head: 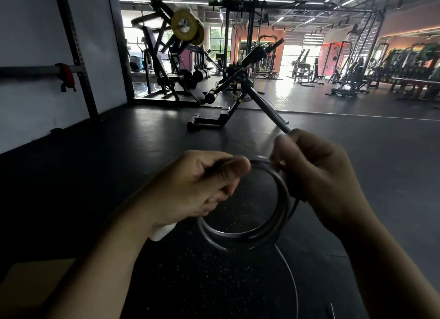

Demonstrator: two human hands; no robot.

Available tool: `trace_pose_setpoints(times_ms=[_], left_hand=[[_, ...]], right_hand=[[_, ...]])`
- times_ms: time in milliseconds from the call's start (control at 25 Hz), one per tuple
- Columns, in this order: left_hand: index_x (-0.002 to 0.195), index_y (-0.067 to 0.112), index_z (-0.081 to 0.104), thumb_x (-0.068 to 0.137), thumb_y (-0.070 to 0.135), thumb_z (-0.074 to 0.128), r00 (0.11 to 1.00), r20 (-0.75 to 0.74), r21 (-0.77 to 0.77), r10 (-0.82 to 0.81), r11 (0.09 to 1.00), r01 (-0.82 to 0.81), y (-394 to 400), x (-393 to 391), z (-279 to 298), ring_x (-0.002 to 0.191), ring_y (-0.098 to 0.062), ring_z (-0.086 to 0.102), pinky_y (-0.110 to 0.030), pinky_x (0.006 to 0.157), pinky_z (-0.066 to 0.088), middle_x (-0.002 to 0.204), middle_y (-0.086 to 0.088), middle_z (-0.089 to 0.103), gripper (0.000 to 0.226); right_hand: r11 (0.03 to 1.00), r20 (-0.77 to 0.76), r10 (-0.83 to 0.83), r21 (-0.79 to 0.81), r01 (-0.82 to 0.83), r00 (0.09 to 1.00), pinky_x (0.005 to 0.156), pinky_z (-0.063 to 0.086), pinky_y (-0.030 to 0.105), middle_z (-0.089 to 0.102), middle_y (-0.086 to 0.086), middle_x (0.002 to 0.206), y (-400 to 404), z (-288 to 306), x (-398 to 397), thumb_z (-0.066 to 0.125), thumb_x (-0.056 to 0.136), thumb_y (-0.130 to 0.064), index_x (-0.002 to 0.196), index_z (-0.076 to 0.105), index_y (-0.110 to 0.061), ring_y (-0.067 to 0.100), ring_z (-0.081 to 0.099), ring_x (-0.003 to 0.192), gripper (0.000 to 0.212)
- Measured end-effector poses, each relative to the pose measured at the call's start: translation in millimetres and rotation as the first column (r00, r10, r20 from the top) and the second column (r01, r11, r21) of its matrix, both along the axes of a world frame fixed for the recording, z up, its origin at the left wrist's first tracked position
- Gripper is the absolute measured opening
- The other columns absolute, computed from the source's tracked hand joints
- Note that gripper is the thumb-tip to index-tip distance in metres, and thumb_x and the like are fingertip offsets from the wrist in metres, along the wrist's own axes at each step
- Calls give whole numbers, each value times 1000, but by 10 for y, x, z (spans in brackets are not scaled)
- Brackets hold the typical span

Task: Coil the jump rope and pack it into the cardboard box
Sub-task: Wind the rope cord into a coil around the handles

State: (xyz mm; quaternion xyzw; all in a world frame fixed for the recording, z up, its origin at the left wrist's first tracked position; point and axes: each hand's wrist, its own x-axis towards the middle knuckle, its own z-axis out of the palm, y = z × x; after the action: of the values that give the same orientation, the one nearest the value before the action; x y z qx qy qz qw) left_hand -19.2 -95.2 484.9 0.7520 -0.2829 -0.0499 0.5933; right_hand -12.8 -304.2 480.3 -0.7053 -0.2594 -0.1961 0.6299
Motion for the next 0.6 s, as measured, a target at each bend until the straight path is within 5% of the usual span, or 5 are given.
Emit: trace_pose_setpoints(times_ms=[120,280,440,520,600], left_hand=[[66,18,51,79,65,56,993,-52,-303,107,946,-118,-29,91,-61,41,-7,30,-20,39,23,53,6,36,49],[64,23,44,80,71,46,937,-222,-704,272,620,-346,-69,200,2,43,-4,25,-18,40,23,55,11,30,51],[66,24,39,100,60,36,917,-261,-883,300,311,-353,-129,203,35,48,-5,32,-18,49,37,57,11,32,50],[68,23,42,100,61,36,911,-287,-884,295,284,-371,-248,169,12,52,-7,43,-21,59,46,57,11,39,50],[73,24,47,99,63,35,879,-286,-825,382,369,-429,-333,151,-39,62,-8,56,-24,71,51,61,11,50,49]], right_hand=[[993,-151,63,106,-47,987,44,38,24,64,11,69,29,-81,41,39,89,-72,81,65,-11,16,50,47,67],[977,-244,209,20,-210,947,53,41,36,75,9,105,245,-314,50,32,75,-93,105,69,-20,25,53,61,87],[954,-229,296,33,-297,927,45,44,24,72,13,95,605,-442,-85,45,96,-65,122,60,-22,27,56,53,52],[954,-231,283,163,-250,931,43,41,23,61,18,78,781,-497,-139,51,97,-53,121,63,-20,22,50,49,42],[927,-287,257,344,-151,923,43,33,25,49,9,63,862,-520,-133,55,95,-51,104,70,-24,15,43,48,33]])
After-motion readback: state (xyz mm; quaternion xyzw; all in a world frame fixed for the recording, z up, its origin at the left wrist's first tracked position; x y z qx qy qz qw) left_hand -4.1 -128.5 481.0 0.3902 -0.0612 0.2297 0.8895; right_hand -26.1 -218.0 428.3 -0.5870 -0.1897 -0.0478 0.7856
